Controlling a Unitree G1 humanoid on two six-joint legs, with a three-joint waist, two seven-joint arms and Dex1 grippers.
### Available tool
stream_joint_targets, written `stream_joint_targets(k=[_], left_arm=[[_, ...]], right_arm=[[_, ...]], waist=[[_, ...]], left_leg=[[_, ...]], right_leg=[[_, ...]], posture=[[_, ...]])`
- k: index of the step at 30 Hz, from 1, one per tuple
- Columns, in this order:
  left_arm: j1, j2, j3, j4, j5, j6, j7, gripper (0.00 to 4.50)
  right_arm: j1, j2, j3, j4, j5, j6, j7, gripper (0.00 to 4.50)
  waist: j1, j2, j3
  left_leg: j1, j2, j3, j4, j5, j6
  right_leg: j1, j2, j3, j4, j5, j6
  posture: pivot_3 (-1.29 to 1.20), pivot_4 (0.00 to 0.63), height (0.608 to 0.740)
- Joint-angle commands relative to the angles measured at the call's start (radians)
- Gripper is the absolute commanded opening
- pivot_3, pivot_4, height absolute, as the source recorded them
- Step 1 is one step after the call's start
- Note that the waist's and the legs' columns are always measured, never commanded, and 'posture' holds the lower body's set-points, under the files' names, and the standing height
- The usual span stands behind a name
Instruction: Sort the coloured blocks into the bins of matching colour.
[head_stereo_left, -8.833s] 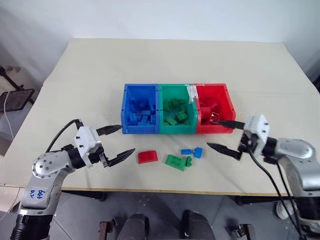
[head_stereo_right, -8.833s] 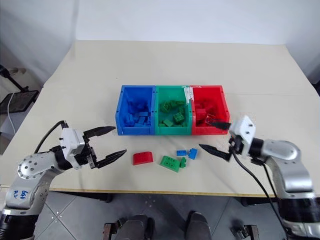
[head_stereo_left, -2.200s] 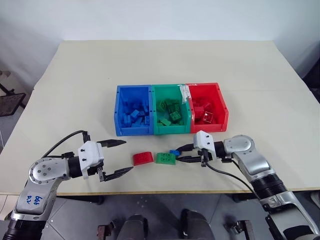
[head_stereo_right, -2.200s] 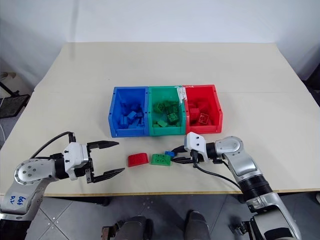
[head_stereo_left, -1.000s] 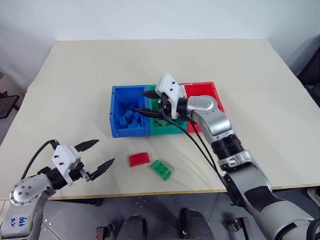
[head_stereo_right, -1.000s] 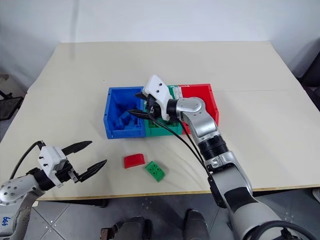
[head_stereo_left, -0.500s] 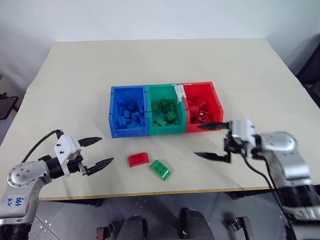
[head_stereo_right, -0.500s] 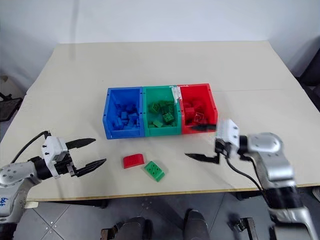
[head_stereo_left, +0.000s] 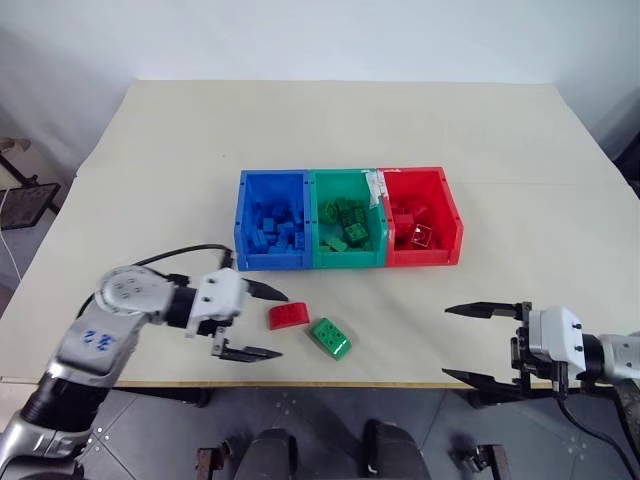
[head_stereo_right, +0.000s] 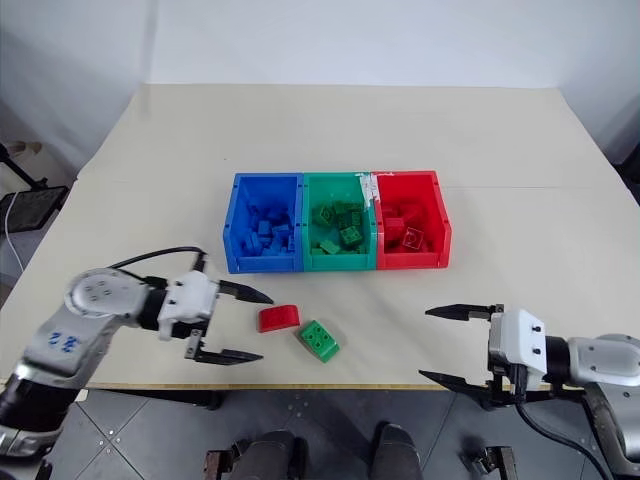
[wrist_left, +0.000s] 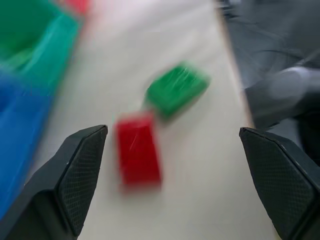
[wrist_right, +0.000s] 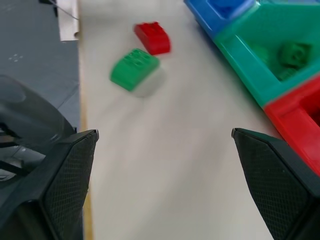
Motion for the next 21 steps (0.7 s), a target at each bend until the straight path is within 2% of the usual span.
stream_joint_targets(k=[1,2,6,10,13,16,21], left_arm=[[-0.082,-0.014,-0.114,-0.020,0.119,0.014,-0.004,4.50],[-0.096,-0.021,-0.129,-0.016,0.128,0.022,-0.002,4.50],[-0.245,-0.152,-0.294,0.096,0.284,0.032,0.031,4.50],[-0.284,-0.218,-0.342,0.139,0.335,0.032,0.040,4.50],[-0.299,-0.228,-0.364,0.165,0.373,0.015,0.038,4.50],[-0.314,-0.245,-0.368,0.179,0.373,0.030,0.034,3.93],[-0.321,-0.264,-0.341,0.171,0.348,0.067,0.023,2.39]], right_arm=[[0.021,-0.016,-0.044,-0.054,0.032,0.012,-0.019,4.46],[0.028,-0.018,-0.046,-0.060,0.036,0.019,-0.021,4.46],[0.043,-0.015,-0.030,-0.090,0.027,0.032,-0.042,4.46],[0.041,-0.004,-0.014,-0.097,0.011,0.035,-0.075,4.46],[0.041,-0.004,-0.002,-0.095,-0.001,0.032,-0.087,4.46],[0.041,-0.005,0.002,-0.097,-0.001,0.036,-0.096,4.50],[0.050,-0.010,-0.022,-0.087,-0.001,0.037,-0.107,4.50]], waist=[[-0.003,0.000,0.000],[-0.004,0.000,0.000],[0.009,0.000,0.000],[0.014,0.000,0.000],[0.013,0.000,0.000],[0.014,0.000,0.000],[0.026,0.000,0.000]], left_leg=[[0.000,0.000,0.000,0.000,0.000,0.000],[0.000,0.000,0.001,0.000,0.000,0.000],[-0.001,0.000,0.001,0.001,0.000,0.001],[-0.003,0.000,0.001,0.004,0.000,0.002],[-0.003,0.000,0.001,0.004,0.000,0.002],[-0.003,0.000,0.001,0.005,0.000,0.002],[-0.004,0.000,0.001,0.008,-0.001,0.003]], right_leg=[[0.000,0.000,0.000,-0.001,0.000,0.000],[0.000,0.000,0.000,0.000,0.000,0.000],[0.001,0.001,0.000,-0.002,0.000,0.000],[0.000,0.001,0.000,-0.003,0.000,0.000],[0.000,0.001,0.000,-0.002,0.000,0.000],[0.000,0.001,0.000,-0.002,0.000,0.000],[0.001,0.001,0.000,-0.002,0.000,0.000]], posture=[[0.00,0.150,0.740],[0.00,0.150,0.740],[0.00,0.150,0.740],[0.00,0.150,0.740],[0.00,0.150,0.740],[0.00,0.150,0.740],[0.00,0.150,0.740]])
